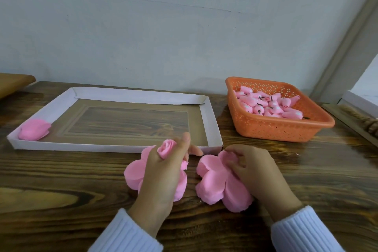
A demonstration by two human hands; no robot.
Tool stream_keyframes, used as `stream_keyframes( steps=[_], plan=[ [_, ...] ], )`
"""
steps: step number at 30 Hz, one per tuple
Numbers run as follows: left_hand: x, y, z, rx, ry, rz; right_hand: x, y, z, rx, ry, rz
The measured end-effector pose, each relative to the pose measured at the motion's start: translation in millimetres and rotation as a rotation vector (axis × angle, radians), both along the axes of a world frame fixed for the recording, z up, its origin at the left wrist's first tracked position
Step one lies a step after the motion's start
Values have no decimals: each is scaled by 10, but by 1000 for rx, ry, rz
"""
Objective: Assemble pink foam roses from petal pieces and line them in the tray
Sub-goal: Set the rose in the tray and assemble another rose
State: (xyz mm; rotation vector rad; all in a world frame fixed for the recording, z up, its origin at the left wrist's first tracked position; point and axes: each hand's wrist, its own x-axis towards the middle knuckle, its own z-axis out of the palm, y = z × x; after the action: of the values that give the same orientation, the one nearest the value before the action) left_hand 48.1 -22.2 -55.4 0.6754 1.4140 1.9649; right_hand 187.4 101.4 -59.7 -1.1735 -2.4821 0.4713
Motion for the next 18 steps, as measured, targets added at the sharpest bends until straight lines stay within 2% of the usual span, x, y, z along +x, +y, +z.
stream_keyframes(
  steps=[6,12,18],
  plan=[
    [11,-21,-8,-19,26,-22,-20,12,-31,48,111,-20],
    [23,-19,-3,-6,27,-38,-25,-10,-6,116,138,20],
    [23,-16,-13,4,31,-47,-5,-22,-34,77,175,56]
  ],
)
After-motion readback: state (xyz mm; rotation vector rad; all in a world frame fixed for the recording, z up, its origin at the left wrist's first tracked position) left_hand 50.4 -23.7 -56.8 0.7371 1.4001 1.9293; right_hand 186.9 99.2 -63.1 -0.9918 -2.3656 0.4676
